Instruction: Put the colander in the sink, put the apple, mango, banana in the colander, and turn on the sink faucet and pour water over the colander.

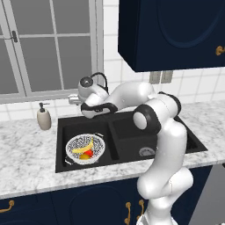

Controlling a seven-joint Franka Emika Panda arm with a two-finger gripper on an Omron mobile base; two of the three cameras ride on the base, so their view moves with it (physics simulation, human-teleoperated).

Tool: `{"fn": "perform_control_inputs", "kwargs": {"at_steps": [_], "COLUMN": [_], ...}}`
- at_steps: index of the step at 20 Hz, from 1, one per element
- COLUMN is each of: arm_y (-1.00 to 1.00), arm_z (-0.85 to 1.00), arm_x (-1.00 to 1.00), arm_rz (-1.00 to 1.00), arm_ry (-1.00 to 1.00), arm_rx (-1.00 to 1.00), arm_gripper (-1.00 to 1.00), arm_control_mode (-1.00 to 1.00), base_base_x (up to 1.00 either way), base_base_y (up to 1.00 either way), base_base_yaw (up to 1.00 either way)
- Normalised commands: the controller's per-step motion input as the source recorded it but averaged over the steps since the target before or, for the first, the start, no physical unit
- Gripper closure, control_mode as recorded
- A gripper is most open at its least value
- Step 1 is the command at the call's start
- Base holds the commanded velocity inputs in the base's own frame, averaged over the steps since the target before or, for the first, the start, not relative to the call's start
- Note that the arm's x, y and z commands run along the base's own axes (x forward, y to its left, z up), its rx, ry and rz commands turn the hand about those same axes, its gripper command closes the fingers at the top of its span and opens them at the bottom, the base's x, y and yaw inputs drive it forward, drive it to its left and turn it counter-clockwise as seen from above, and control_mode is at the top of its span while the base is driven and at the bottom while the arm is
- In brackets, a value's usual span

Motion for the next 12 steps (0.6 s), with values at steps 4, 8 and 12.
{"fn": "perform_control_inputs", "kwargs": {"at_steps": [4,8,12], "arm_y": [-0.02,0.03,0.18], "arm_z": [-0.06,0.03,0.19], "arm_x": [-0.11,-0.16,-0.27], "arm_rz": [0.0,0.0,0.0], "arm_ry": [0.01,0.0,0.0], "arm_rx": [0.0,0.0,0.0], "arm_gripper": [-1.0,-1.0,-1.0], "arm_control_mode": [-1.0,-1.0,-1.0], "base_base_x": [0.0,0.0,0.0], "base_base_y": [0.0,0.0,0.0], "base_base_yaw": [0.0,0.0,0.0]}}
